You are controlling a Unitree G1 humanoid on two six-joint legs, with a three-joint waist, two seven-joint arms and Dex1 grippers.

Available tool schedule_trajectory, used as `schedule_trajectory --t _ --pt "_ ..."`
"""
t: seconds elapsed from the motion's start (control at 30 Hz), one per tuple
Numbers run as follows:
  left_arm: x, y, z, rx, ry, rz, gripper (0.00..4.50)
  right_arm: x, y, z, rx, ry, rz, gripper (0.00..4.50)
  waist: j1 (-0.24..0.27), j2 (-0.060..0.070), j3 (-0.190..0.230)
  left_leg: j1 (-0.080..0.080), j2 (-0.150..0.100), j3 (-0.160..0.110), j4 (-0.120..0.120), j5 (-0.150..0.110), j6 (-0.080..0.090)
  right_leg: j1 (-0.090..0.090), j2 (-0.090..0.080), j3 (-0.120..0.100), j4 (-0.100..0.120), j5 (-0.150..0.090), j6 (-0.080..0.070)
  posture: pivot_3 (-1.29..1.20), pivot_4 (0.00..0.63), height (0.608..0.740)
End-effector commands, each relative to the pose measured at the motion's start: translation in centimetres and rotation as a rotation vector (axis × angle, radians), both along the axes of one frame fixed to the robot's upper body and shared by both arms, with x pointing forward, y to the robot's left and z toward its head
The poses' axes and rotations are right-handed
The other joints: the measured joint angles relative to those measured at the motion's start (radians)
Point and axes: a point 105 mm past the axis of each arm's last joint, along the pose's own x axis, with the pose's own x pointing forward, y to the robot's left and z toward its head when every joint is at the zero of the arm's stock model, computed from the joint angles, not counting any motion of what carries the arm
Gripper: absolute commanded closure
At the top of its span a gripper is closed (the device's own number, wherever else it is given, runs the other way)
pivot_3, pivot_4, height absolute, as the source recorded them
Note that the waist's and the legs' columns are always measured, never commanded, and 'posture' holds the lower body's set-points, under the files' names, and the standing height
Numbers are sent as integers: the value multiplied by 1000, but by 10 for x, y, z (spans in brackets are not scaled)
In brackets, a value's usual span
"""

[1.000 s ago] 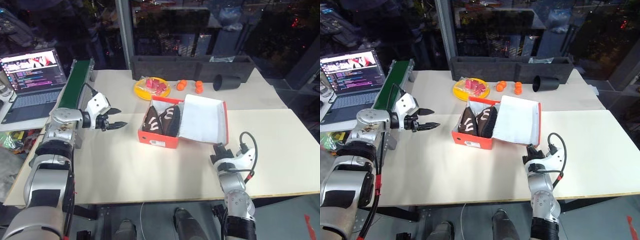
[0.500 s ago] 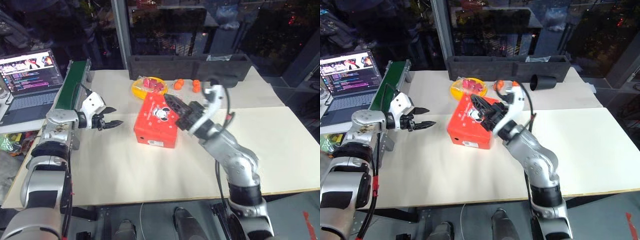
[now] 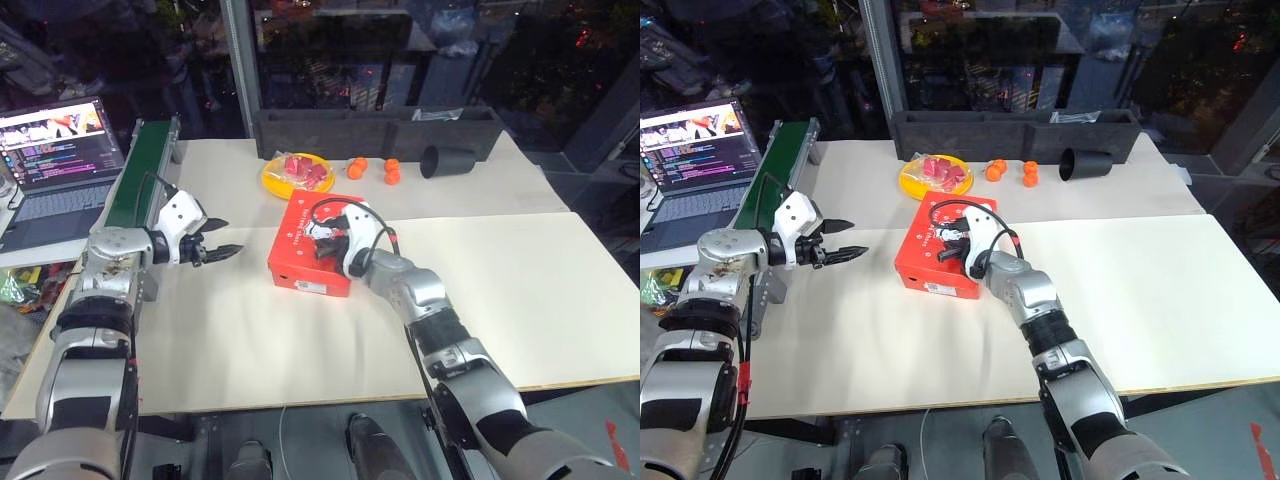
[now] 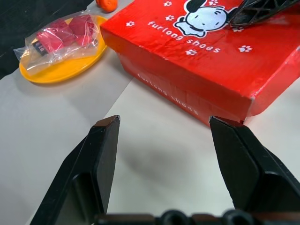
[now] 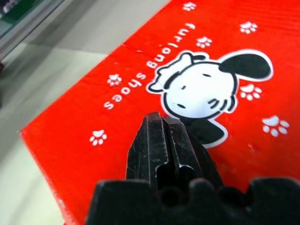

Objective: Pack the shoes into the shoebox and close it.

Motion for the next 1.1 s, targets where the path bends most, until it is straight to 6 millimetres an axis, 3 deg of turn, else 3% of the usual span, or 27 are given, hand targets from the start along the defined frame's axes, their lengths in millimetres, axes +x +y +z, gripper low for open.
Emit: schedule_trajectory --t 0.03,0.13,0.23,0.3,0.37,0.43,0.5,0.63,0.73,0.9,1.1 --pt "-2 0 13 -69 -61 40 1252 -10 -14 -44 -59 134 -19 4468 -1 0 0 2 0 0 0 0 0 2 0 0 0 0 0 0 150 727" --pt "-4 0 11 -150 -67 96 1252 -15 -16 -32 29 124 -26 4468 5 -1 -1 5 0 0 0 0 0 5 0 0 0 -1 0 0 150 727" --pt "-2 8 15 -242 -114 225 1252 -18 -26 7 201 42 -69 4468 9 -1 -1 3 0 0 0 0 0 5 0 0 -1 -2 1 0 150 727" --pt "0 13 19 -307 -140 318 1252 -19 -46 39 280 -70 -134 4468 12 -1 -1 -1 0 0 -1 0 0 0 -1 -1 -1 -2 1 0 150 727" --pt "0 16 23 -418 -181 441 1252 -20 -107 73 297 -244 -341 4468 17 0 -1 -5 0 0 -1 0 0 -3 -1 -1 0 -2 1 0 150 727" --pt "-2 17 17 -493 -189 553 1252 -30 -163 85 212 -346 -514 4468 34 2 1 -7 0 0 0 0 0 -4 -2 -2 -1 -2 1 0 150 727" --pt "-6 15 9 -493 -194 600 1252 -39 -192 81 76 -375 -582 4468 46 2 1 -8 -1 0 1 0 0 -3 -3 -2 -3 -2 1 0 150 727" --pt "-11 12 0 -544 -191 705 1252 -51 -224 63 -84 -347 -641 4468 37 1 1 -4 -1 0 -1 0 0 -2 -3 -3 -2 -3 0 0 150 727" --pt "-14 5 -9 -570 -172 744 1252 -59 -232 44 -216 -323 -632 4468 28 0 1 -2 -1 1 1 1 -1 -2 -2 -3 -1 -5 -6 0 150 727" --pt "-20 -5 -23 -570 -148 761 1252 -67 -232 23 -234 -302 -640 4468 28 0 2 -1 -1 2 2 1 -2 0 -3 -2 -2 -6 -6 0 150 727" --pt "-21 12 -25 -571 -173 841 1252 -69 -235 12 -244 -287 -681 4468 33 0 2 -3 -1 2 2 1 -2 -1 -3 -2 -3 -6 -6 0 150 727"
